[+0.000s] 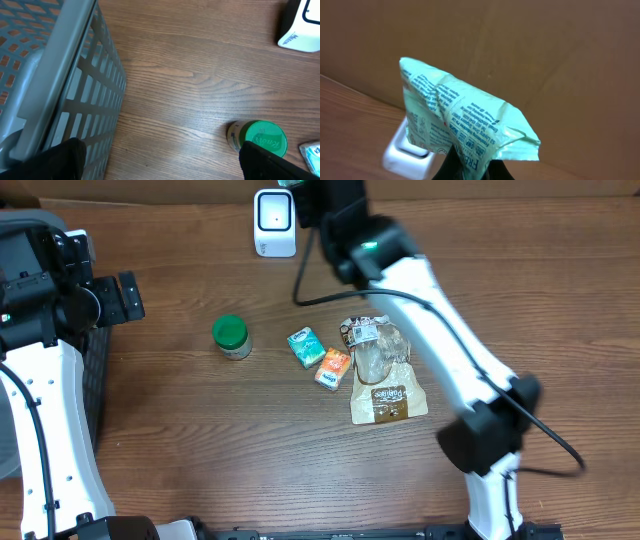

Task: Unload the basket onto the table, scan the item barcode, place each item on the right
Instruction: 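Hold the wipes pack with the right gripper in front of the scanner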

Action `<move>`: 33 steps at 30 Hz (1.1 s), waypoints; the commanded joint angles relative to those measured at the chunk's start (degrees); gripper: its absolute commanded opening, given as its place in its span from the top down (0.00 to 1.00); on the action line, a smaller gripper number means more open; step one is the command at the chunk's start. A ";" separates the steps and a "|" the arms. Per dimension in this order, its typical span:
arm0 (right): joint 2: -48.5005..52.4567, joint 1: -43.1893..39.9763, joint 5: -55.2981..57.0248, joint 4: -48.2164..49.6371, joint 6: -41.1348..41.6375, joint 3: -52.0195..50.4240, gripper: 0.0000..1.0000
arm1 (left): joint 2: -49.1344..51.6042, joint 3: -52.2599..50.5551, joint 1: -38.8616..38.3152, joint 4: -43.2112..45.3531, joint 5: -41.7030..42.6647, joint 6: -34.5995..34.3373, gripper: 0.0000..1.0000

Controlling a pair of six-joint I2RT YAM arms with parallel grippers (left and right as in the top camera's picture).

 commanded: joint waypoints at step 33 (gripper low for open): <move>24.11 -0.70 -0.20 40.17 -71.12 0.48 0.96 | 0.35 0.39 0.13 0.09 0.59 0.87 0.00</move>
